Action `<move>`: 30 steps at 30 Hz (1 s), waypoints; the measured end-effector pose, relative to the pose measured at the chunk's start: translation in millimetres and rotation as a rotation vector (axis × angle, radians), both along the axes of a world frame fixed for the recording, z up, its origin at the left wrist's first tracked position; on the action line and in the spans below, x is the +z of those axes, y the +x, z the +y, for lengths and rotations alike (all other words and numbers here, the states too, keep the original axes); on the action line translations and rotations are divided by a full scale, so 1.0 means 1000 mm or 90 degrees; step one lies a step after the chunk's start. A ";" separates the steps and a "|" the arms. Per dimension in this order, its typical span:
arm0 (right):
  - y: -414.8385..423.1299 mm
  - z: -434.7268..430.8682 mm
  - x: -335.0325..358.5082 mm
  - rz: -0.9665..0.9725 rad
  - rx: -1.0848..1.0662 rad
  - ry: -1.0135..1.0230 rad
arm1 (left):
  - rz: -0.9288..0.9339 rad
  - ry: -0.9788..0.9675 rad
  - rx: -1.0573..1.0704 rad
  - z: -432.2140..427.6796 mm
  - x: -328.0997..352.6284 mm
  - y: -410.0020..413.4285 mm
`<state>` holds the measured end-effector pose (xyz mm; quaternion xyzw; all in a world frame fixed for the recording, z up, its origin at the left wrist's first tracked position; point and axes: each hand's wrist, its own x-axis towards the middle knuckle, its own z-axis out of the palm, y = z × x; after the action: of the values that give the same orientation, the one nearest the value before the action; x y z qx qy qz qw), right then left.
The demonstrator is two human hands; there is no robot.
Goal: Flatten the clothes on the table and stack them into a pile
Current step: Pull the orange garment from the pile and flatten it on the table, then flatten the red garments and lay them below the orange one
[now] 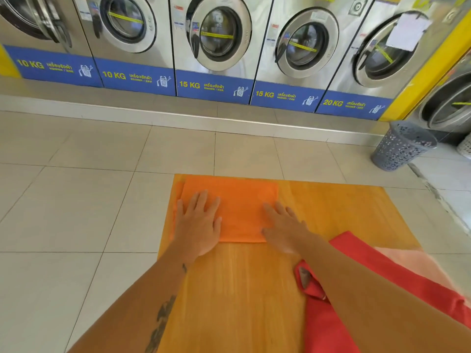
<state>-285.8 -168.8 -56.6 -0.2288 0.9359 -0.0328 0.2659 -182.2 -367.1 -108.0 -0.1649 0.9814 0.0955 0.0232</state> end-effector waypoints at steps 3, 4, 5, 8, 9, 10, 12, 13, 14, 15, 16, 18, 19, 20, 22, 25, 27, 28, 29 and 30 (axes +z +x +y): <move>0.015 0.043 0.021 -0.008 -0.006 -0.080 | 0.038 0.079 0.023 0.034 0.020 0.020; 0.021 0.062 0.027 -0.007 -0.015 -0.101 | 0.049 0.106 0.021 0.049 0.026 0.028; 0.026 0.084 0.031 0.003 -0.030 -0.111 | 0.056 0.133 0.016 0.066 0.031 0.035; 0.041 0.158 0.041 0.066 -0.086 -0.061 | 0.063 0.206 -0.002 0.120 0.043 0.050; 0.045 0.183 0.042 0.085 -0.106 -0.028 | 0.057 0.232 -0.008 0.138 0.046 0.052; 0.048 0.208 0.044 0.097 -0.126 0.003 | 0.046 0.256 -0.016 0.157 0.047 0.053; 0.050 0.250 0.043 0.105 -0.171 0.048 | 0.014 0.281 -0.046 0.191 0.046 0.050; 0.049 0.266 0.043 0.098 -0.189 0.056 | -0.008 0.287 -0.061 0.207 0.046 0.048; 0.047 0.279 0.042 0.090 -0.199 0.055 | -0.034 0.290 -0.067 0.220 0.047 0.045; 0.045 0.290 0.041 0.083 -0.206 0.047 | -0.059 0.290 -0.066 0.231 0.050 0.042; 0.042 0.297 0.041 0.077 -0.207 0.036 | -0.081 0.286 -0.061 0.240 0.051 0.038; 0.035 0.308 0.042 0.050 -0.203 0.012 | -0.114 0.289 -0.039 0.254 0.057 0.030; 0.031 0.313 0.042 0.039 -0.199 0.000 | -0.121 0.294 -0.021 0.259 0.058 0.026; 0.027 0.317 0.040 0.032 -0.192 -0.006 | -0.125 0.303 -0.005 0.262 0.059 0.021; 0.021 0.325 0.039 0.028 -0.164 -0.021 | -0.121 0.309 0.025 0.265 0.060 0.010; 0.011 0.332 0.039 -0.004 -0.137 -0.111 | -0.099 0.199 0.075 0.270 0.059 -0.010; 0.005 0.336 0.041 -0.039 -0.116 -0.175 | -0.114 0.164 0.075 0.273 0.060 -0.024; 0.002 0.338 0.040 -0.046 -0.104 -0.203 | -0.126 0.164 0.070 0.274 0.060 -0.031; 0.001 0.340 0.040 -0.049 -0.097 -0.230 | -0.139 0.166 0.064 0.276 0.059 -0.039; 0.000 0.342 0.039 -0.053 -0.089 -0.251 | -0.153 0.170 0.060 0.278 0.059 -0.047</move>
<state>-285.4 173.0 -17.2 -0.2090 0.9131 -0.2432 0.2518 -228.8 -89.2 -49.3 -0.2163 0.9413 0.2057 0.1575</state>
